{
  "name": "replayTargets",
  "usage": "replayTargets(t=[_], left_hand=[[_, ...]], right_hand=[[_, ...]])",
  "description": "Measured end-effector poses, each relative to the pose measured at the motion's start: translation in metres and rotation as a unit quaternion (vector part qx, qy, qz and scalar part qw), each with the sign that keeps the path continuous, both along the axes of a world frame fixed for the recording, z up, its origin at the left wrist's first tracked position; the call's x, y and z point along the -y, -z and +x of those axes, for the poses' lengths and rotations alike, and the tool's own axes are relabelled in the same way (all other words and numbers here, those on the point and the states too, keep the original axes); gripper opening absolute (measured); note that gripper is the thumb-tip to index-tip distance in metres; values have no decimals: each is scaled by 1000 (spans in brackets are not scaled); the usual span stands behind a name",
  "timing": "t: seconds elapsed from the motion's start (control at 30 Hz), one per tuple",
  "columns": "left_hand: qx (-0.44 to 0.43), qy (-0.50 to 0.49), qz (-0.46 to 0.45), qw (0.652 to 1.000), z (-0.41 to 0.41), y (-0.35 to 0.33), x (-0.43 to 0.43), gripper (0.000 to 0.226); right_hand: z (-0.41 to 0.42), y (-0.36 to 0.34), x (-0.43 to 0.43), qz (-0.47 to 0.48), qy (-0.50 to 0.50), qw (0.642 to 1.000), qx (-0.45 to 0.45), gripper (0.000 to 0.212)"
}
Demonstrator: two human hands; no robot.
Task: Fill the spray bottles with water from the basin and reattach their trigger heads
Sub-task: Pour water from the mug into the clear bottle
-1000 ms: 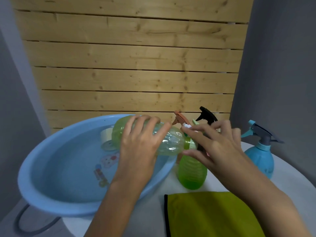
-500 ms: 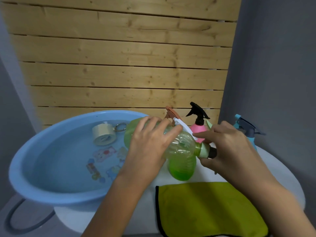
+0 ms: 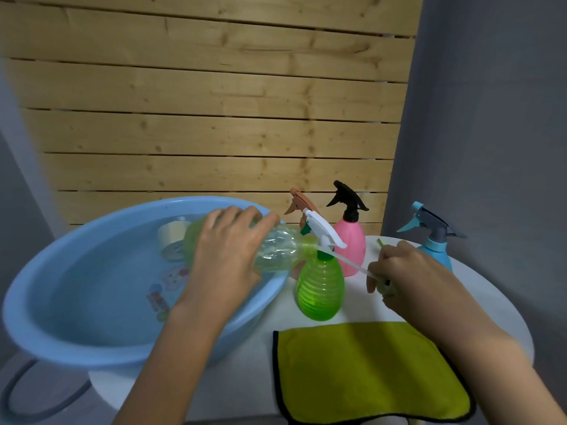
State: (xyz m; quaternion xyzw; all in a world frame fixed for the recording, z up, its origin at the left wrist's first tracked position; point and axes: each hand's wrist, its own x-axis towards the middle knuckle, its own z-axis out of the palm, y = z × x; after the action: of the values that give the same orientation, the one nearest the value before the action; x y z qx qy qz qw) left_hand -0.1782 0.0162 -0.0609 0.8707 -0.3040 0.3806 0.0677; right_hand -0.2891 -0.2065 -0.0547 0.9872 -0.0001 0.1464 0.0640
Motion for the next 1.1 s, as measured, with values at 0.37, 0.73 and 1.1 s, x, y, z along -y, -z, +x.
replayTargets(t=[0.37, 0.73, 1.1], left_hand=[[-60, -30, -34, 997, 8, 0, -13, 84], [-94, -84, -124, 984, 8, -4, -18, 80], [-136, -65, -173, 973, 3, -8, -11, 80]], right_hand=[[7, 16, 10, -30, 49, 995, 79, 34], [2, 21, 13, 27, 102, 987, -125, 27], [2, 45, 21, -2, 158, 943, -294, 48]])
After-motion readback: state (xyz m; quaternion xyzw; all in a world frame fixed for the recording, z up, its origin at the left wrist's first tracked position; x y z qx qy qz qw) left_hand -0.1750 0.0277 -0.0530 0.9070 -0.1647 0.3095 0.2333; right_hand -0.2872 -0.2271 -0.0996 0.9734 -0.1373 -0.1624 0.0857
